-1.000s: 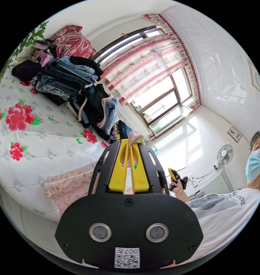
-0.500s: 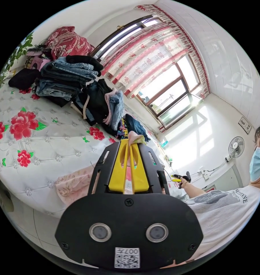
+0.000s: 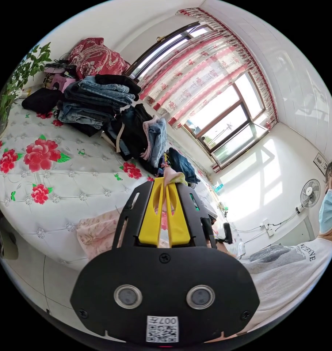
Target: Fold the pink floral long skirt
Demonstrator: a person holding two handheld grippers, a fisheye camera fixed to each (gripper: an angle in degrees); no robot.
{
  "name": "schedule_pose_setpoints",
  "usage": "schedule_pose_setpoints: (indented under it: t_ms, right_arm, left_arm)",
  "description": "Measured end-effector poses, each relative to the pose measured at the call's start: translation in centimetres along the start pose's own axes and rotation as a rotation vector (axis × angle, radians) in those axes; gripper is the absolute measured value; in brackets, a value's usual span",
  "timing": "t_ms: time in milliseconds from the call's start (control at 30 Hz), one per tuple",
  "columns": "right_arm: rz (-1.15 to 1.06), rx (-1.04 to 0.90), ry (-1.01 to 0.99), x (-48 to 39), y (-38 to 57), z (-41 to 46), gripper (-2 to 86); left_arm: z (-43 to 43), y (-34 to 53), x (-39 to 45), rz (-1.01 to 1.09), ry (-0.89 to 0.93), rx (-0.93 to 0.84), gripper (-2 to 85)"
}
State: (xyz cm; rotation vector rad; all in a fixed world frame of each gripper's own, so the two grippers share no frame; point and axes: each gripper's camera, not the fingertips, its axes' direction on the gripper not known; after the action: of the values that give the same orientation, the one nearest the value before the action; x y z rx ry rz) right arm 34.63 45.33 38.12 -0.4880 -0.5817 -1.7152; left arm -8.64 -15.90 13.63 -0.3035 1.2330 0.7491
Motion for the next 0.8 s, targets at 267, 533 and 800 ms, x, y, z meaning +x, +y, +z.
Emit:
schedule_pose_setpoints:
  t_ms: [267, 533, 800]
  right_arm:
    - [-0.268, -0.263, 0.291, -12.4, 2.2, 15.8, 4.1]
    - [-0.217, -0.075, 0.399, -14.5, -4.0, 5.5, 0.0]
    - [0.082, 0.552, 0.728, -17.1, -12.0, -11.7, 1.7]
  left_arm:
    - [-0.1, -2.5, 0.1, 0.023, -0.045, -0.082, -1.0]
    - [3.7, -13.3, -1.1, 0.16, -0.142, -0.202, -0.9]
    - [9.2, -31.1, 0.2, 0.317, -0.063, 0.014, 4.7]
